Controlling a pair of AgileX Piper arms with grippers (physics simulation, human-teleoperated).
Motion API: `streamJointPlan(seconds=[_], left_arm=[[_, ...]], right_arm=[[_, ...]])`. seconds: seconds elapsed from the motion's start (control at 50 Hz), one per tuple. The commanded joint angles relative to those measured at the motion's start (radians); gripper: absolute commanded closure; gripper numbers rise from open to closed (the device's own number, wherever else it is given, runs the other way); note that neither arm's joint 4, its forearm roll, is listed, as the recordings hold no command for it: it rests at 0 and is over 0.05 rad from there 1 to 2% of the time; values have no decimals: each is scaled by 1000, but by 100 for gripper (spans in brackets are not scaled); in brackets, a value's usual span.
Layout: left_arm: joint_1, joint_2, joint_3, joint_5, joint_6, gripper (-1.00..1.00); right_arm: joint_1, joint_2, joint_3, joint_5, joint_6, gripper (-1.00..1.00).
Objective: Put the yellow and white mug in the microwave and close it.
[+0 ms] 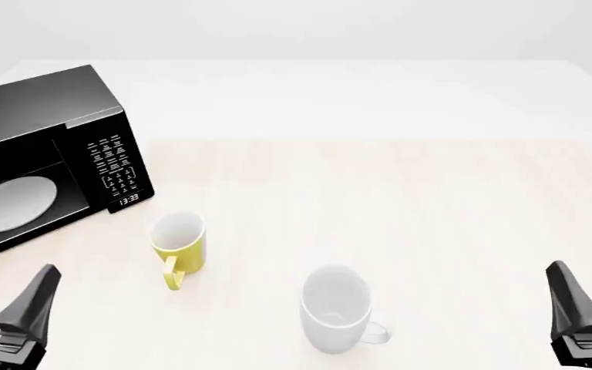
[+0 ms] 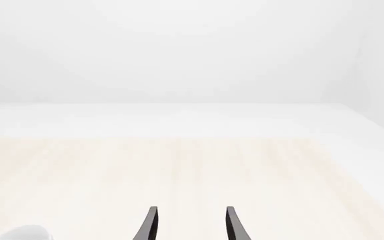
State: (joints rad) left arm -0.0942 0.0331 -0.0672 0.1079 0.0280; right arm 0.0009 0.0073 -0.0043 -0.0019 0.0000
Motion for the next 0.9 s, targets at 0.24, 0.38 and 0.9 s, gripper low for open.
streamJointPlan(seconds=[0.24, 0.38, 0.9], left_arm=[[-109, 30, -71, 111, -14, -100], [-124, 158, -80, 41, -34, -100], [-116, 574, -114, -169, -174, -100]], right_arm=[[0, 0, 0, 0, 0, -100], [0, 0, 0, 0, 0, -100], [0, 0, 0, 0, 0, -100]])
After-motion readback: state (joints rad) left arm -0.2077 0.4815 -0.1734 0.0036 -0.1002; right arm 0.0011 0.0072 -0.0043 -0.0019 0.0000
